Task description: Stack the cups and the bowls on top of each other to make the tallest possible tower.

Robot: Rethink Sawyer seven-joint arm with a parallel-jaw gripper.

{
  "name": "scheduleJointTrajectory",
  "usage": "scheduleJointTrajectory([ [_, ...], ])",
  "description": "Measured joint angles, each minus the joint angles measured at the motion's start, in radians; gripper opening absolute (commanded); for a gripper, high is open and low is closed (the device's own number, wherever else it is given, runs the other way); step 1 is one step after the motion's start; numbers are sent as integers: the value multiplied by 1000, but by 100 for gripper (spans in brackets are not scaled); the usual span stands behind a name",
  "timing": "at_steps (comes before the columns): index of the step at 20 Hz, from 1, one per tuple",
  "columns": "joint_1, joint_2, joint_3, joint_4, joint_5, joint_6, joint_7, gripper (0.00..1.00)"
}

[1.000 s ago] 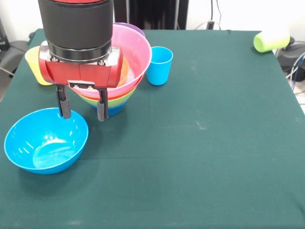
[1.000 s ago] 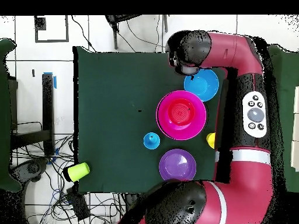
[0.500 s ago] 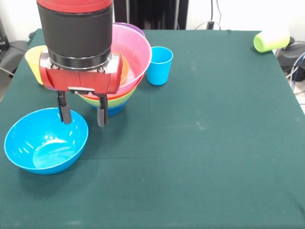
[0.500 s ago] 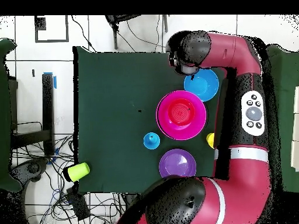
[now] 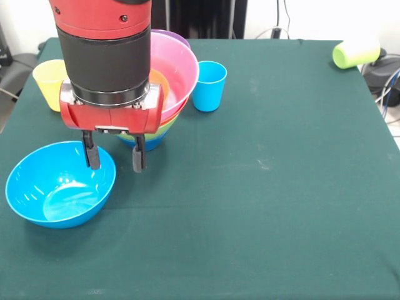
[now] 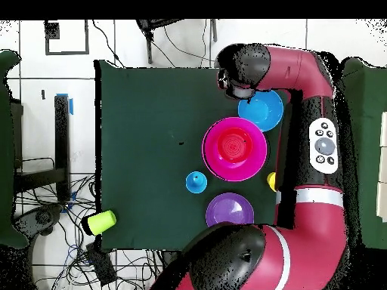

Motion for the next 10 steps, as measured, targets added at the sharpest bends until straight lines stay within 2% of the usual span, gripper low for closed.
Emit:
scheduleJointTrajectory([
  [10,4,0,-2,0,-1,-26,0,100],
])
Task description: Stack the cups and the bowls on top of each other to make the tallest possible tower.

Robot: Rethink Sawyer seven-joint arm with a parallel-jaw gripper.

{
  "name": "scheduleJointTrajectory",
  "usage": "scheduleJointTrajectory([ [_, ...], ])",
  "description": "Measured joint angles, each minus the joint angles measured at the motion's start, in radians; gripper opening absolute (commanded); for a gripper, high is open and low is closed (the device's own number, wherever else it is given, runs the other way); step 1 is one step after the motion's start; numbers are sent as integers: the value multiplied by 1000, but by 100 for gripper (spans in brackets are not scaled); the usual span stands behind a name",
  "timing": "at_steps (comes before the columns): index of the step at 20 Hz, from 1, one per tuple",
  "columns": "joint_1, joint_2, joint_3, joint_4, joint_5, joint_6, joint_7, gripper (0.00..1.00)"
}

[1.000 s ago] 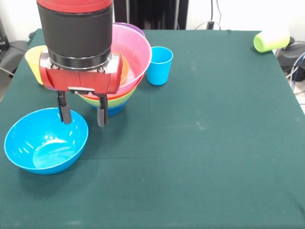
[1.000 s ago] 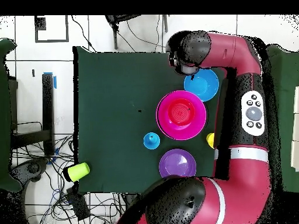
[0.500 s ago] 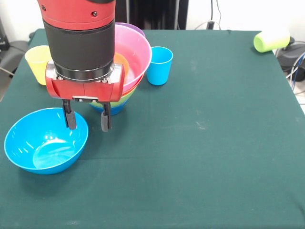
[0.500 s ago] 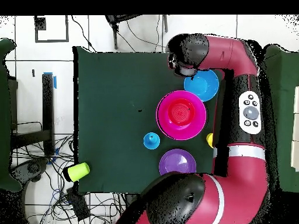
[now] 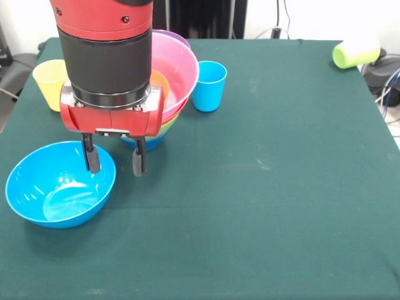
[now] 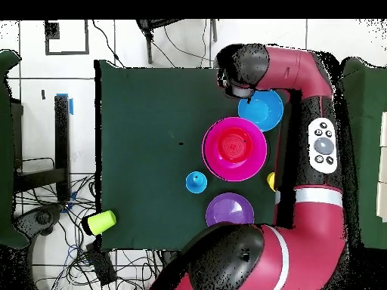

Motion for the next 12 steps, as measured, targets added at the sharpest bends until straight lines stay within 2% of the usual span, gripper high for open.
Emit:
scheduleJointTrajectory([
  [12,6,46,-4,-35,-5,-27,0,100],
])
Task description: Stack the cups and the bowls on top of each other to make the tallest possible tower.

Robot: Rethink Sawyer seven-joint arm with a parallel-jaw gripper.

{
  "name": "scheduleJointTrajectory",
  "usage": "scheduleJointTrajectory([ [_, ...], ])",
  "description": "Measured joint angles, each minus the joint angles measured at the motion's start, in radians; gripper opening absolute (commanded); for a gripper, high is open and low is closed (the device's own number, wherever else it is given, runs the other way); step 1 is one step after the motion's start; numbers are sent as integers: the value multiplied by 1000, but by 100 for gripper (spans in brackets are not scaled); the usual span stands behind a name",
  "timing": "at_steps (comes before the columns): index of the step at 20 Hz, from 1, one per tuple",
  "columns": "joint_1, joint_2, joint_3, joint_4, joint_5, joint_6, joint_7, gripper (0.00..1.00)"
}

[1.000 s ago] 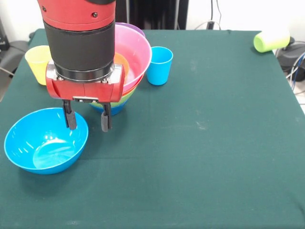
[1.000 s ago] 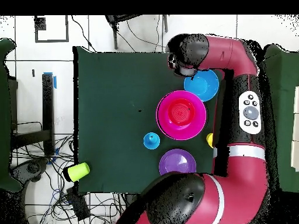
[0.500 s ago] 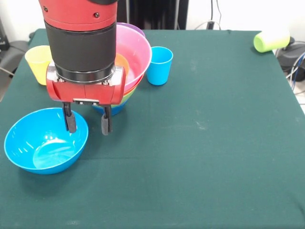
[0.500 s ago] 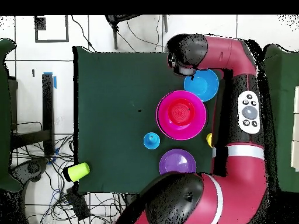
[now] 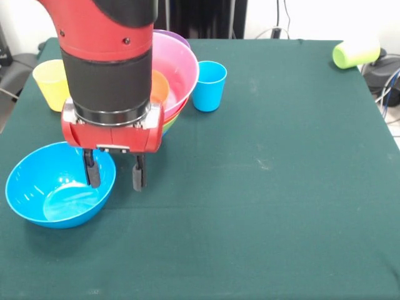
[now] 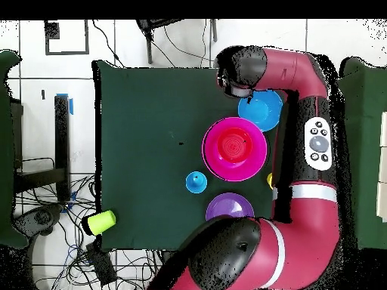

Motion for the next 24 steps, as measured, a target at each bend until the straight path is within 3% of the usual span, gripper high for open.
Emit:
scheduleJointTrajectory([
  [24,7,81,-32,-58,-10,-2,0,100],
])
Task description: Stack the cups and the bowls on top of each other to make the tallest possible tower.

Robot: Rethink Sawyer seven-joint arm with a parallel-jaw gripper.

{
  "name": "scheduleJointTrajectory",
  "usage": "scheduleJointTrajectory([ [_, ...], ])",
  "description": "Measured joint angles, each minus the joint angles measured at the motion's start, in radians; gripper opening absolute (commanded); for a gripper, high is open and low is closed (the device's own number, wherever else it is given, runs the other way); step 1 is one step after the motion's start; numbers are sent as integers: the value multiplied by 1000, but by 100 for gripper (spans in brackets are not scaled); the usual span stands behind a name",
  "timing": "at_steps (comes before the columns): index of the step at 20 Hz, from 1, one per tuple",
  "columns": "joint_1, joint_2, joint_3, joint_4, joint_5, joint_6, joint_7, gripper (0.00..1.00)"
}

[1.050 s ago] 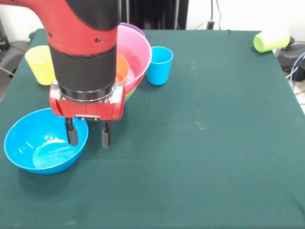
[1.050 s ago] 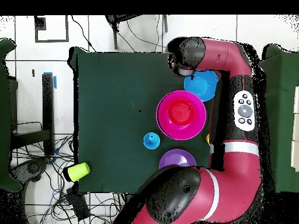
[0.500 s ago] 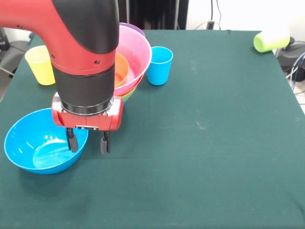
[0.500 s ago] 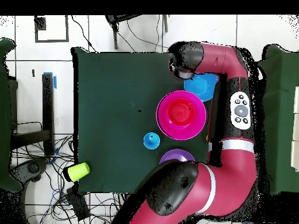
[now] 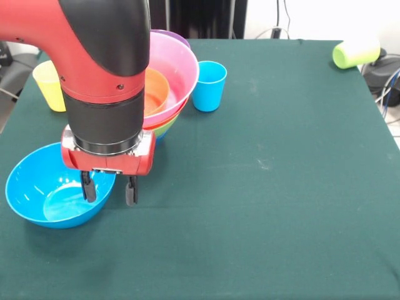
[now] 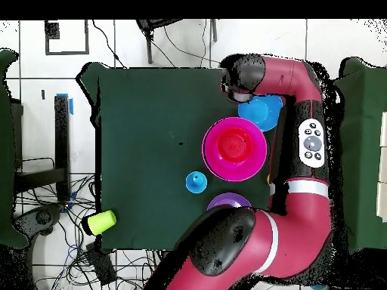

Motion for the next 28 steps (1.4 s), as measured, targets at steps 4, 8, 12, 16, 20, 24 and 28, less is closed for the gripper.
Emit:
scheduleJointTrajectory([
  [4,0,0,-2,0,-2,-1,0,100],
  [8,1,3,-3,-4,-7,-7,0,100],
  [12,8,15,-7,-30,-25,-7,0,100],
  [16,11,22,-11,-36,-29,-7,0,100],
  [20,12,24,-17,-36,-32,-15,0,100],
  [24,12,24,-28,-34,-33,-57,0,100],
  [28,12,18,-47,-16,-33,-94,0,100],
])
